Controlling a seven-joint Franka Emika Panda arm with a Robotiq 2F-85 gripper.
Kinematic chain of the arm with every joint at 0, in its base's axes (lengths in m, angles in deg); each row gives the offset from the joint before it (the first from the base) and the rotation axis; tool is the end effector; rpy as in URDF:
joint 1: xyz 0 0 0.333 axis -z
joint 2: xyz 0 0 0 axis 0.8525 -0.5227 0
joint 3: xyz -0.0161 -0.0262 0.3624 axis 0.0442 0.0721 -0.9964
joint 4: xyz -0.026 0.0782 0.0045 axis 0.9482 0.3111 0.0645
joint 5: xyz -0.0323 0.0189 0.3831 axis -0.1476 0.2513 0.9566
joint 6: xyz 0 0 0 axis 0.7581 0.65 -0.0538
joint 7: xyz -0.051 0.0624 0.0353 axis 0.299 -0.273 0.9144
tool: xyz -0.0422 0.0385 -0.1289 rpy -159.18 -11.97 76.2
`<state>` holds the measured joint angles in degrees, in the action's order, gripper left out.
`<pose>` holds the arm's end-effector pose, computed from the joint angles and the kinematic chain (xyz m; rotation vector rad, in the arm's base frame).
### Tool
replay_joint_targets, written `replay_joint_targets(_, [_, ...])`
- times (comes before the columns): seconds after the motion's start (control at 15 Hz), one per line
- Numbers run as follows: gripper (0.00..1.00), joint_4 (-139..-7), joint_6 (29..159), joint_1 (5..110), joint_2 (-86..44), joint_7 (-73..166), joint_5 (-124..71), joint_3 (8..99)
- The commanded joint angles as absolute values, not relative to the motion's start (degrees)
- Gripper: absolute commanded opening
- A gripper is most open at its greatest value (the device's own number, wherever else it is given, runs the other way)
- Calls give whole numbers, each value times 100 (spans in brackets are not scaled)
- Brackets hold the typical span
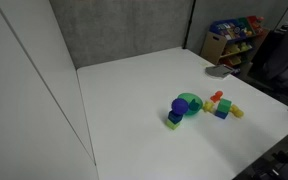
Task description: Put the blue circular object on the green block
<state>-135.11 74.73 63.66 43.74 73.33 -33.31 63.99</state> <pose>0.2575 -0.1112 0.4757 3.0994 0.2685 0.2255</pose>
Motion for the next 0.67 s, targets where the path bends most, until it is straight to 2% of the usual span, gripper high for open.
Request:
replay_joint_targets(0.0, [100, -13499, 7458, 6368, 4372, 7335, -3324, 6392])
replay_joint_targets(0.6, [100, -13235, 7462, 6124, 3920, 7186, -3102, 6255])
